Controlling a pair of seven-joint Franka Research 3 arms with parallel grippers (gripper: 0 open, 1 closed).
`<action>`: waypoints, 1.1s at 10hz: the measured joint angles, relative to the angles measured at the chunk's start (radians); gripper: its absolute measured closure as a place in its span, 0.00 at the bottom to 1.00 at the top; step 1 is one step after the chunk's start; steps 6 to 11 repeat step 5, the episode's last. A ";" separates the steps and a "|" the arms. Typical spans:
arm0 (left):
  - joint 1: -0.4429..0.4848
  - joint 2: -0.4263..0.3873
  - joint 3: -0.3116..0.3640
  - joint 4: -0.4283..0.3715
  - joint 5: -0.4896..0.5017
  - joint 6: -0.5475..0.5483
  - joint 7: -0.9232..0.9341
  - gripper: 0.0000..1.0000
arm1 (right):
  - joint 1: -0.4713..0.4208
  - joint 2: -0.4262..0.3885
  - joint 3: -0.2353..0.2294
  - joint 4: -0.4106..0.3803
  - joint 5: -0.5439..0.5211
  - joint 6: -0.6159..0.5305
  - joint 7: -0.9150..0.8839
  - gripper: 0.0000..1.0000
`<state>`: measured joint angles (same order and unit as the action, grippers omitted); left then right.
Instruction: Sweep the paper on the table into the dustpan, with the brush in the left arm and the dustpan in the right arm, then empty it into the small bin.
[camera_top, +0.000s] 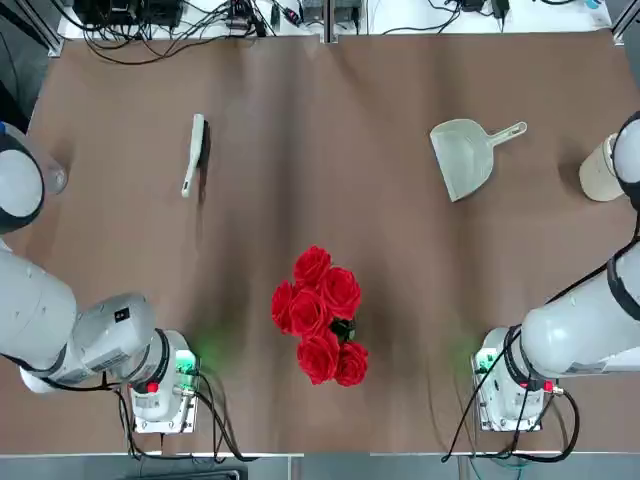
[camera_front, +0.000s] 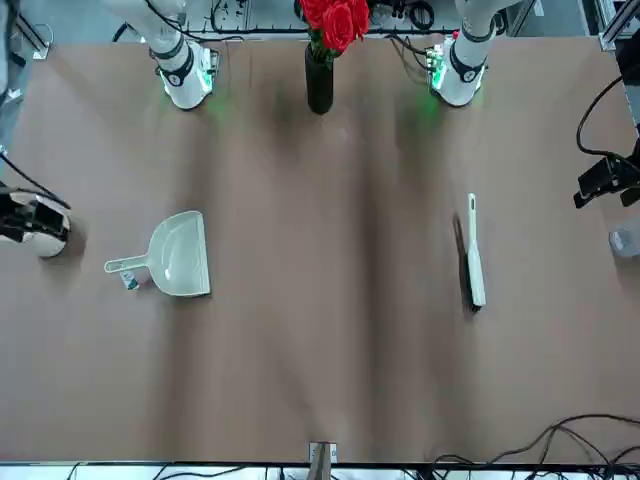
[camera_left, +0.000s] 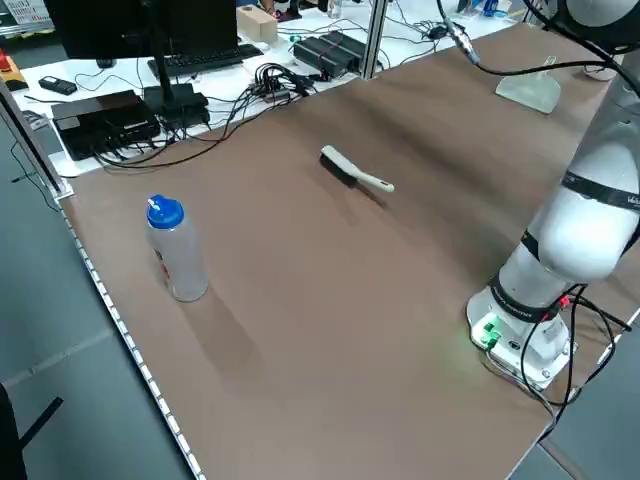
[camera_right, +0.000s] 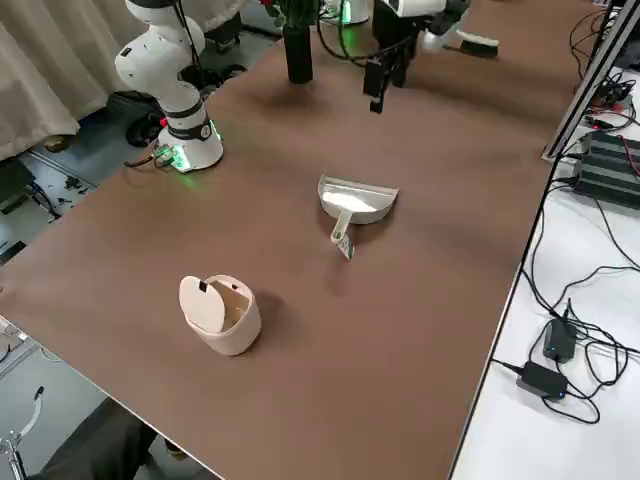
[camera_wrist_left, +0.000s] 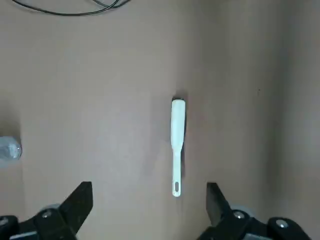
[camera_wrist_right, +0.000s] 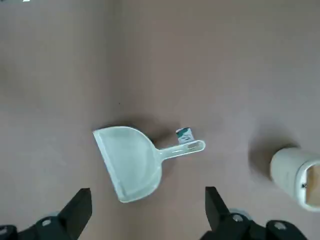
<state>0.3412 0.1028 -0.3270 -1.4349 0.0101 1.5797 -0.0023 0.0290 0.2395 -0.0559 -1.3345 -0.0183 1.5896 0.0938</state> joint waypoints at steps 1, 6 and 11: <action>0.000 0.002 0.000 -0.001 0.000 0.000 0.000 0.00 | 0.021 0.000 0.005 0.000 -0.008 0.007 0.057 0.00; -0.008 0.005 -0.009 -0.004 0.000 0.000 -0.004 0.00 | 0.030 -0.005 -0.004 0.000 -0.006 0.008 0.086 0.00; -0.008 0.005 -0.009 -0.004 0.000 0.000 -0.004 0.00 | 0.030 -0.005 -0.004 0.000 -0.006 0.008 0.086 0.00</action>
